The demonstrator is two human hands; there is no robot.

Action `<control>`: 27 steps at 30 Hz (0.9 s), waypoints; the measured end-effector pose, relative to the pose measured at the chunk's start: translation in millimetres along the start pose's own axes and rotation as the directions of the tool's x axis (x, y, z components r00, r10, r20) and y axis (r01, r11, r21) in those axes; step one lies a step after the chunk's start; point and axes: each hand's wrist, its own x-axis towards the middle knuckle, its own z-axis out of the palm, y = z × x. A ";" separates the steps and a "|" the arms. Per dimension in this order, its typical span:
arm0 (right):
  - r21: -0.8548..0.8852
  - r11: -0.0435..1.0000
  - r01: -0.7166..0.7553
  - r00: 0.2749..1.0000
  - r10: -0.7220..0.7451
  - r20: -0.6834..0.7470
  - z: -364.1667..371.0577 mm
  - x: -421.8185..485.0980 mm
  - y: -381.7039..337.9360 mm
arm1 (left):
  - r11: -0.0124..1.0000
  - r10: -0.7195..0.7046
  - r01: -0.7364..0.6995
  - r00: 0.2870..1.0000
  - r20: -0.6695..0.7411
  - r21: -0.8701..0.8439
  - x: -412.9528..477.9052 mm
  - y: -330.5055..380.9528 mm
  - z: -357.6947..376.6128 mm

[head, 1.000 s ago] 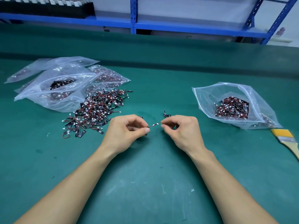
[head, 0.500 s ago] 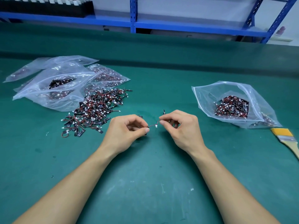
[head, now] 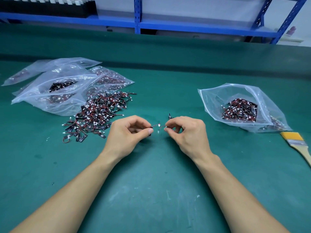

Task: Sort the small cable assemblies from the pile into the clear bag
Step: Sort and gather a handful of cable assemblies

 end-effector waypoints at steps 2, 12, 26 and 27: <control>-0.025 1.000 -0.011 0.999 0.010 -0.041 -1.8 1.1 2.8 | 1.000 0.008 -0.009 1.000 -0.011 -0.026 0.7 0.1 -1.6; 0.144 0.898 -0.415 0.910 0.406 0.090 -3.1 3.0 10.2 | 0.994 -0.027 0.018 0.997 0.076 0.110 0.3 -5.8 -3.6; -0.055 0.949 -0.311 0.934 0.316 0.165 -1.8 0.2 11.8 | 0.753 0.223 -0.219 0.972 0.072 0.621 16.7 -18.8 -24.0; -0.068 0.950 -0.304 0.935 0.311 0.170 -1.2 0.0 12.9 | 0.724 0.212 -0.246 0.968 0.131 0.644 18.2 -20.2 -24.1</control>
